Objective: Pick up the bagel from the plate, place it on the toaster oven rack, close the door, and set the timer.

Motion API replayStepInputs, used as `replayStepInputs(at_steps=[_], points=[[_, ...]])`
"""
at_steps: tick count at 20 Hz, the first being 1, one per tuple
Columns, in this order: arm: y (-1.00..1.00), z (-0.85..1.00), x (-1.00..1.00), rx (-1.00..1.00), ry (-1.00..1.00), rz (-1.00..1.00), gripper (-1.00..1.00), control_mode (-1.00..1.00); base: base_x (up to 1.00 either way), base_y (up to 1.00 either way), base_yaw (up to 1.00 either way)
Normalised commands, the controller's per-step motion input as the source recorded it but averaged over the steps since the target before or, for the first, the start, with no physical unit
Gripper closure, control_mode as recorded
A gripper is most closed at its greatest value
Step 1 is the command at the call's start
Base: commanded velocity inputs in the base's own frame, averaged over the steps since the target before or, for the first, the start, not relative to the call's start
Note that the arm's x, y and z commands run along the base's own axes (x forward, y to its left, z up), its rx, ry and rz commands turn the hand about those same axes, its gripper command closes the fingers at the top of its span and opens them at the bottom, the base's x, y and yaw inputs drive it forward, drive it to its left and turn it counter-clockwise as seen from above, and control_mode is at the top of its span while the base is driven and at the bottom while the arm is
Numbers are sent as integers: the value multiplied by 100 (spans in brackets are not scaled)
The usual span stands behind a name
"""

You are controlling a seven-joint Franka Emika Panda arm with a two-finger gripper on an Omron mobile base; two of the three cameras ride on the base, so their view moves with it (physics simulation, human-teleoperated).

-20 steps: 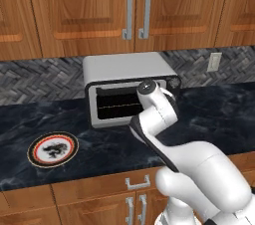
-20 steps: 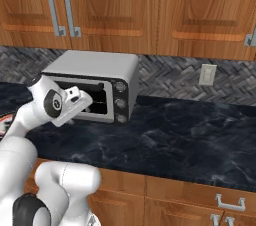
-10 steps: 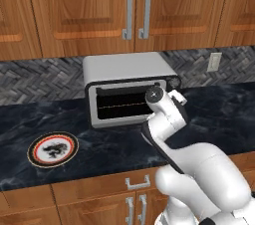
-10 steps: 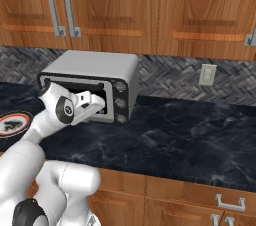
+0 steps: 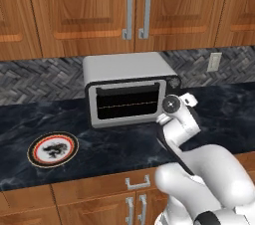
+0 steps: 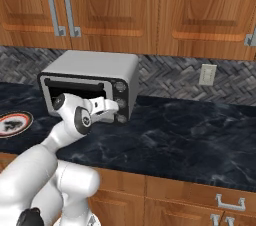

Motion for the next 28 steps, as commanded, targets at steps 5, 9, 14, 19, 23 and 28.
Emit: replayStepInputs(at_steps=[5,9,14,19,23,28], points=[[-9,-5,41,2,-1,0,-100,-100,0,0,0],[0,-18,30,0,3,0,-100,-100,0,0,0],[0,-13,18,0,7,0,-100,-100,0,0,0],[0,-6,1,0,3,-2,-100,-100,0,0,0],[0,-3,3,0,0,-3,-100,-100,0,0,0],[0,-1,25,1,3,-5,-100,-100,0,0,0]])
